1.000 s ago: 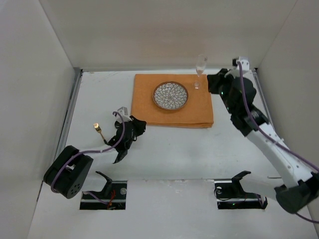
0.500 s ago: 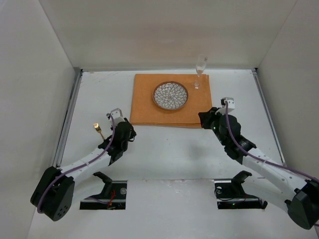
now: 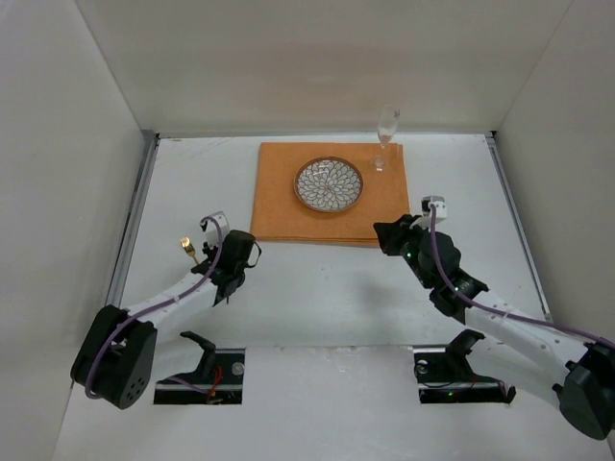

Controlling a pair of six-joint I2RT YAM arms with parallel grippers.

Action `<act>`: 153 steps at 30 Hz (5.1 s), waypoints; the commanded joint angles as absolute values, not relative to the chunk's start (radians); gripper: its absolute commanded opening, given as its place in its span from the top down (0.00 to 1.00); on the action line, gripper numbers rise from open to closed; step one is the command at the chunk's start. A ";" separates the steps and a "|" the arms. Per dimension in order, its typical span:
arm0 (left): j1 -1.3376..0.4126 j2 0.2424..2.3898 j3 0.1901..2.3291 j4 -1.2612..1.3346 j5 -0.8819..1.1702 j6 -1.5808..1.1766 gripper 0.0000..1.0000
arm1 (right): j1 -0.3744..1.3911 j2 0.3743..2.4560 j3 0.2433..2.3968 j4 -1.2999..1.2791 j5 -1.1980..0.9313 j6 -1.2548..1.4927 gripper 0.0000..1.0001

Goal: Set the dinner table for one person

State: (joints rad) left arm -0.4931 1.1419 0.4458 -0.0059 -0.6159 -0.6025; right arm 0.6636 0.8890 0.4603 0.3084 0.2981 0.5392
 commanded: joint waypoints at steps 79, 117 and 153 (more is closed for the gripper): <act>-0.829 2.433 2.063 0.084 -0.293 -0.739 1.00 | 0.292 0.742 0.334 0.308 0.262 0.761 0.77; -0.860 2.188 1.765 0.198 -0.331 -0.671 0.71 | 0.311 0.678 0.322 0.293 0.344 0.741 0.69; -0.150 1.138 0.497 -0.324 -0.431 -0.802 0.62 | 0.464 0.838 0.377 0.365 0.325 0.677 0.70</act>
